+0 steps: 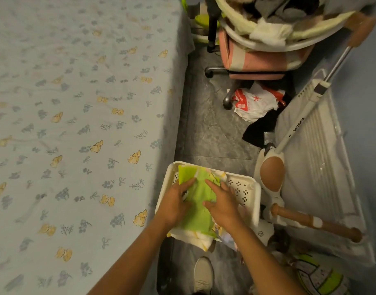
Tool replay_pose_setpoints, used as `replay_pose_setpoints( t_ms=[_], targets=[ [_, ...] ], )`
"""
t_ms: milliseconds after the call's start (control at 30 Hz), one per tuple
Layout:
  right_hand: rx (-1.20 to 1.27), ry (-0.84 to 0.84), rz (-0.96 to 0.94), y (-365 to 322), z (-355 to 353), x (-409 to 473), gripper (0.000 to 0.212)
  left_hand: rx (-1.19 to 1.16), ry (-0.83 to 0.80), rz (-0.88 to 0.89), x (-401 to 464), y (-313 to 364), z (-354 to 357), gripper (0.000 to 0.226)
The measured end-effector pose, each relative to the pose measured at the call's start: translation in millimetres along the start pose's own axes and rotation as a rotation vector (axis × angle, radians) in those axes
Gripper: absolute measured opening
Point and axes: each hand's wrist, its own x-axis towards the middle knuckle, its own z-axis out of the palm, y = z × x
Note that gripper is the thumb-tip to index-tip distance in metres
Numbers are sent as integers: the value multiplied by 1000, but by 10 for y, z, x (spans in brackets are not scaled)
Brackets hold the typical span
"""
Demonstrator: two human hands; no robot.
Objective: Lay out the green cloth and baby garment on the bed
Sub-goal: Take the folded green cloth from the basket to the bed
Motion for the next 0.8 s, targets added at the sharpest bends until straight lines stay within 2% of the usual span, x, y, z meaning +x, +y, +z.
replay_pose_setpoints(
  t_ms=[233, 467, 600, 800],
  targets=[
    [180, 42, -210, -509, -167, -94, 80, -211, 191, 50, -284, 98, -559, 74],
    [243, -45, -365, -1627, -123, -312, 86, -354, 328, 103, -1006, -51, -1488, 74],
    [255, -136, -429, -2375, 226, -626, 88, -466, 398, 63, -1678, -434, -2070, 75],
    [230, -271, -522, -3500, 1132, -1438, 82, -553, 536, -8, -3040, -1414, -2948, 77]
  ],
)
